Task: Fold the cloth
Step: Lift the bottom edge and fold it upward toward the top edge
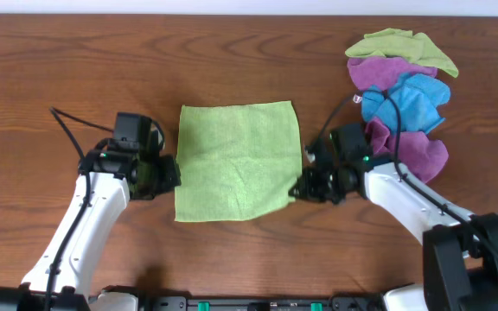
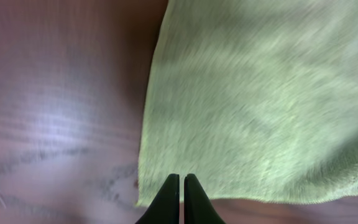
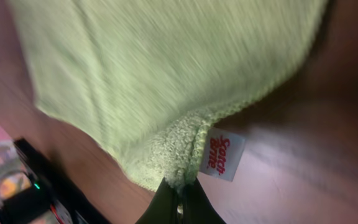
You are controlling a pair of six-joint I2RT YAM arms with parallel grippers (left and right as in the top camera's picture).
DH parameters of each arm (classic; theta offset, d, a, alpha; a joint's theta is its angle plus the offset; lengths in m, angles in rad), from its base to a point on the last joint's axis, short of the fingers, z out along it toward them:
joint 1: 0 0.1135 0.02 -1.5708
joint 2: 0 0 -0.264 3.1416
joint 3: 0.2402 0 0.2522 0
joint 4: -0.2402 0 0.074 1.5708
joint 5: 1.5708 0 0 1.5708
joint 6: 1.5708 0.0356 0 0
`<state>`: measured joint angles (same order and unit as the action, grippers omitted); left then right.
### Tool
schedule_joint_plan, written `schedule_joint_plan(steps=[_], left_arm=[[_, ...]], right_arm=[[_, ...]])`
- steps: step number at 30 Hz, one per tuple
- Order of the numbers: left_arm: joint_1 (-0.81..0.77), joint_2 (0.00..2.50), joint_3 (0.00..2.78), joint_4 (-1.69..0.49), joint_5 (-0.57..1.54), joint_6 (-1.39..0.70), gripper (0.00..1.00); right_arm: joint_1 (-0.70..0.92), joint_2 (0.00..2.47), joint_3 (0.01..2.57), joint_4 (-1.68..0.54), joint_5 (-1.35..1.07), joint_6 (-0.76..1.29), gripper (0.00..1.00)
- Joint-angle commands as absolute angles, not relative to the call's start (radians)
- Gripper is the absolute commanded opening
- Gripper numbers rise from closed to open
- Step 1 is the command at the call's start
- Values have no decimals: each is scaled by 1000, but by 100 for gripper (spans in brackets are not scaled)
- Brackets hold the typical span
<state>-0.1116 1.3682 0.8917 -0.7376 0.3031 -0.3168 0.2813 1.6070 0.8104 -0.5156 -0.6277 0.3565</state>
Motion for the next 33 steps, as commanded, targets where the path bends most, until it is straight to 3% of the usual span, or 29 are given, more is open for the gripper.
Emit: schedule_joint_plan(steps=[1, 4, 6, 11, 18, 33], left_arm=[[-112, 1369, 905, -754, 284, -317, 6], [-112, 1369, 905, -805, 257, -314, 6], [-112, 1370, 899, -842, 244, -310, 26], [-112, 1370, 822, -829, 273, -311, 42], [-112, 1370, 652, -698, 396, -330, 45], [-112, 1370, 538, -557, 401, -385, 49]], right_arm=[[290, 1583, 881, -517, -625, 393, 1], [289, 1583, 891, -521, -625, 393, 1], [289, 1583, 890, -538, -625, 392, 2], [289, 1583, 890, -554, -625, 388, 2], [289, 1583, 890, -554, -625, 388, 1], [289, 1583, 890, -554, -625, 389, 2]])
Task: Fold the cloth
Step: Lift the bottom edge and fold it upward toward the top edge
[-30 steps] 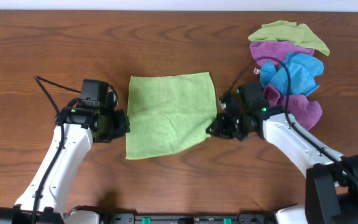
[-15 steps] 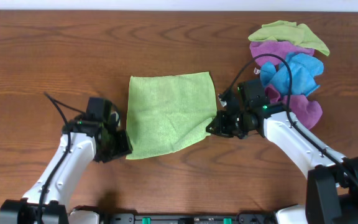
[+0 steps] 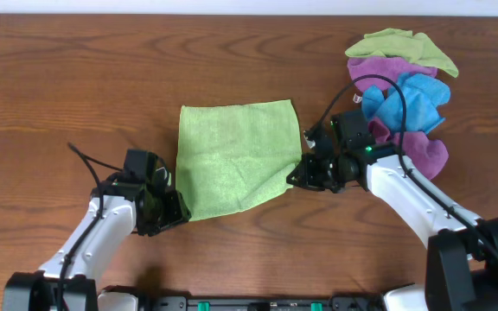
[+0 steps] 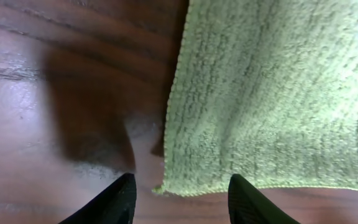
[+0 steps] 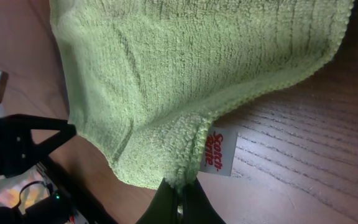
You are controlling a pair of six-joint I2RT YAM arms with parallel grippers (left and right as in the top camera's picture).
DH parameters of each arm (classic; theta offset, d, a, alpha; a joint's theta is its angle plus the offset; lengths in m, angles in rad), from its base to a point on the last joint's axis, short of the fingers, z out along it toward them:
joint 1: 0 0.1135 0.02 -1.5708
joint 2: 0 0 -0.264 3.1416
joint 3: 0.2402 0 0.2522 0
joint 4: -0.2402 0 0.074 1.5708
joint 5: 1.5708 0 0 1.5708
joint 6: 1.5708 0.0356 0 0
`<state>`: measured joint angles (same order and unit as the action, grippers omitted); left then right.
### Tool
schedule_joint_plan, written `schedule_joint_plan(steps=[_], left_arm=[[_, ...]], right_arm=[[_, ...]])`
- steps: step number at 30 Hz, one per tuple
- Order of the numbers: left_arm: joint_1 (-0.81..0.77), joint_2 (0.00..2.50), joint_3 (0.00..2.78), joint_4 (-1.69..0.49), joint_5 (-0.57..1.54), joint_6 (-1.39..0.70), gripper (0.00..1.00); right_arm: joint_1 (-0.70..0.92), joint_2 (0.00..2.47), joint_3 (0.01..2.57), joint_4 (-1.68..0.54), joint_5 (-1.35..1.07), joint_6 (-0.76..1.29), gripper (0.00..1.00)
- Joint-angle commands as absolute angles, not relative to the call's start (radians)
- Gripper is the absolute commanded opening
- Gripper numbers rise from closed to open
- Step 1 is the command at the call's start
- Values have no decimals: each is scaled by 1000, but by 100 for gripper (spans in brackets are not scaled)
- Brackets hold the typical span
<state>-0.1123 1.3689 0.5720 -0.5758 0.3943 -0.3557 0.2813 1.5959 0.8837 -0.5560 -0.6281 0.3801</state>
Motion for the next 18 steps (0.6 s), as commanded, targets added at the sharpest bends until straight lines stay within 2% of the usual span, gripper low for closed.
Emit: schedule_joint_plan(steps=[1, 5, 6, 9, 18], left_arm=[[-112, 1370, 528, -542, 401, -392, 49], [-112, 1370, 514, -521, 405, -405, 38], [-112, 1370, 513, -517, 405, -407, 32], [-112, 1370, 513, -513, 405, -409, 6], [-110, 1365, 555, -537, 399, -403, 6]], right_arm=[[289, 1583, 890, -554, -625, 389, 1], [289, 1583, 890, -554, -625, 389, 1], [289, 1583, 890, -554, -625, 389, 1], [289, 1583, 890, -554, -625, 389, 1], [289, 1580, 890, -599, -625, 370, 2]])
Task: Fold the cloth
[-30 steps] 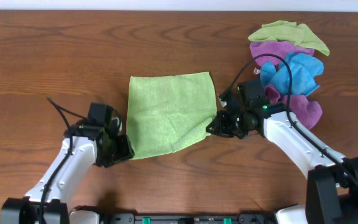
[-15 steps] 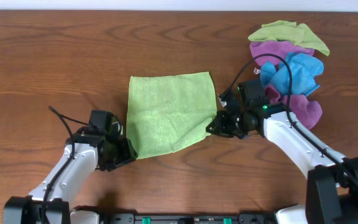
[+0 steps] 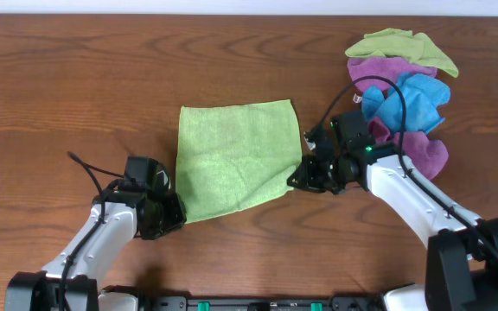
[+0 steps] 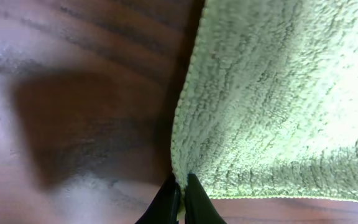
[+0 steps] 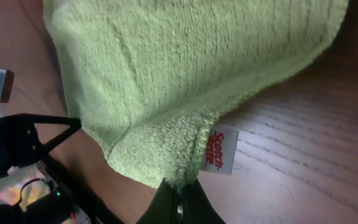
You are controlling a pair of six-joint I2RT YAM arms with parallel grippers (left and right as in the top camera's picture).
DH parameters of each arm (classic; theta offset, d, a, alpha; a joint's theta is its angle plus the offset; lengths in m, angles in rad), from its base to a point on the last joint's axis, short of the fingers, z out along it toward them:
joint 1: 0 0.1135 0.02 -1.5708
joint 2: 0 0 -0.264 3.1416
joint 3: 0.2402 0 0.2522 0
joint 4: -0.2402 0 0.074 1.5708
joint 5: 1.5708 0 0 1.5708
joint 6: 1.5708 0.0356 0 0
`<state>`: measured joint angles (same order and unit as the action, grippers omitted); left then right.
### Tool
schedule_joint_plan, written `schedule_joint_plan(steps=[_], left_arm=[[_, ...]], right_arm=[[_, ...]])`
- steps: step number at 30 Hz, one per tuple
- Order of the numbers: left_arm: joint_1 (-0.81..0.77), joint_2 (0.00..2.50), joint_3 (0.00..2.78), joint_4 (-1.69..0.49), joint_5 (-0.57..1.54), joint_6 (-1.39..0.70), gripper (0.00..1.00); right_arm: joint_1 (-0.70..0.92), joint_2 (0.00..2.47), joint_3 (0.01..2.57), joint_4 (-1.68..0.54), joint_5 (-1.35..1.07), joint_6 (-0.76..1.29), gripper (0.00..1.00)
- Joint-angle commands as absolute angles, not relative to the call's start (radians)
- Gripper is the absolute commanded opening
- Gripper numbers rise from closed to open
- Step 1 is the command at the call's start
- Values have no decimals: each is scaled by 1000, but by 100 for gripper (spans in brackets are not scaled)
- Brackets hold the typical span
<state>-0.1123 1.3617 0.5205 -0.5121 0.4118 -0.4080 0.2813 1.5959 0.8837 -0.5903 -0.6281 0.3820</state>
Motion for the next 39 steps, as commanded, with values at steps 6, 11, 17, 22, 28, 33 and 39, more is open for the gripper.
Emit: schedule_joint_plan(steps=[6, 11, 17, 22, 28, 33, 39], left_arm=[[-110, 1301, 655, -712, 347, -354, 6], [-110, 1162, 684, -796, 348, -353, 6], [-110, 1035, 684, -770, 326, -394, 6], [-110, 1089, 684, -606, 325, -418, 6], [-110, 1241, 697, -424, 329, -427, 6], [-110, 1393, 793, -371, 325, -411, 6], [-110, 1549, 960, -369, 307, -381, 6]], right_arm=[[290, 1555, 890, -653, -625, 357, 2], [290, 1488, 890, -719, -625, 350, 2], [289, 1375, 890, -751, -511, 407, 2], [289, 1385, 890, -640, -451, 441, 2], [289, 1436, 890, -477, -389, 471, 2], [289, 1552, 890, -361, -389, 487, 2], [279, 1648, 890, -176, -376, 521, 2]])
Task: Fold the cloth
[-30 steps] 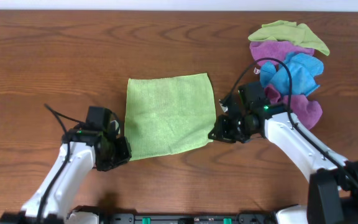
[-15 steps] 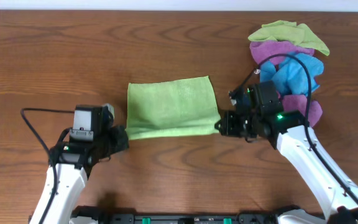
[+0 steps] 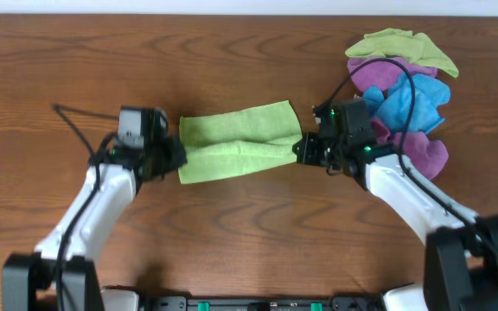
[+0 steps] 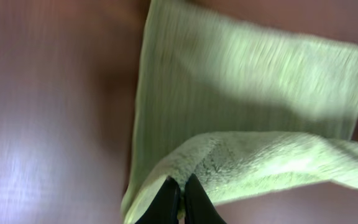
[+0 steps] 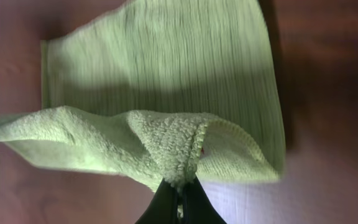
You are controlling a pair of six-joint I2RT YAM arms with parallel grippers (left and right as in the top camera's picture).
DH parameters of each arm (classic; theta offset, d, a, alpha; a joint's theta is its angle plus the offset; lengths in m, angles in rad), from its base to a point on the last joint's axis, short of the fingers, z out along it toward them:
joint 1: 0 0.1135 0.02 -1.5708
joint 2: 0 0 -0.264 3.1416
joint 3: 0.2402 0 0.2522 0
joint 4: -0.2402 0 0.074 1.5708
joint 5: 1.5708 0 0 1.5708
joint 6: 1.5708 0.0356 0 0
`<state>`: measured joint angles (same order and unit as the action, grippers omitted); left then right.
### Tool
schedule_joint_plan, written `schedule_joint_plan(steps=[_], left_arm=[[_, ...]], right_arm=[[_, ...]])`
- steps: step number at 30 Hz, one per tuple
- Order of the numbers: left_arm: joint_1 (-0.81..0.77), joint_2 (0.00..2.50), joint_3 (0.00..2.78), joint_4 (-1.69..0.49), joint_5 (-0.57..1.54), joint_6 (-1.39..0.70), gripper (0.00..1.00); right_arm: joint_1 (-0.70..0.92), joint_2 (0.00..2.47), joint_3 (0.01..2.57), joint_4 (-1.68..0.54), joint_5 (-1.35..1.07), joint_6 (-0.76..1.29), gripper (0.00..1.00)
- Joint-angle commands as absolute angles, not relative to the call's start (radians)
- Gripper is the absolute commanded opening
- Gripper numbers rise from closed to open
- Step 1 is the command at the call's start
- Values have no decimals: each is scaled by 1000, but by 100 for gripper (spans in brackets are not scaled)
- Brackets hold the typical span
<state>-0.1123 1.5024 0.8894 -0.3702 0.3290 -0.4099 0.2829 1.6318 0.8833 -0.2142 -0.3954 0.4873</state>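
The green cloth point(image 3: 236, 142) lies in the middle of the table with its near half raised and carried toward the far edge, so it shows as a narrow band. My left gripper point(image 3: 174, 157) is shut on the cloth's near-left corner point(image 4: 178, 180). My right gripper point(image 3: 301, 149) is shut on the near-right corner point(image 5: 180, 177). Both wrist views show the lifted edge hanging over the flat far half point(image 5: 166, 56).
A heap of other cloths point(image 3: 400, 86), green, purple and blue, lies at the back right, close behind the right arm. Bare wooden table point(image 3: 232, 242) surrounds the cloth, with its front edge at the bottom.
Both grippers have moved toward the far side with the near corners held. The near half of the cloth now stands lifted over the far half, and the cloth looks much narrower from above.
First the cloth lay flat, the right gripper shut on its near-right corner and the left gripper shut beside its left edge. Then the left gripper stood open at the near-left corner, then shut on it. Now both corners are carried over toward the far edge.
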Motion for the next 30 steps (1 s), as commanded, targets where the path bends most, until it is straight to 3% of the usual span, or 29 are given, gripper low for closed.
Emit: schedule_joint_plan(steps=[1, 13, 22, 30], left_arm=[[-110, 1575, 987, -369, 307, -379, 6], [-102, 1745, 1137, -357, 294, -363, 6], [-64, 1747, 1144, -388, 282, -350, 6], [-67, 1747, 1143, -457, 286, -326, 6]], right_arm=[[274, 1654, 890, -147, -360, 531, 2], [229, 1750, 934, 68, -347, 538, 2], [229, 1846, 1038, 51, -412, 539, 1], [230, 1846, 1038, -91, -419, 538, 1]])
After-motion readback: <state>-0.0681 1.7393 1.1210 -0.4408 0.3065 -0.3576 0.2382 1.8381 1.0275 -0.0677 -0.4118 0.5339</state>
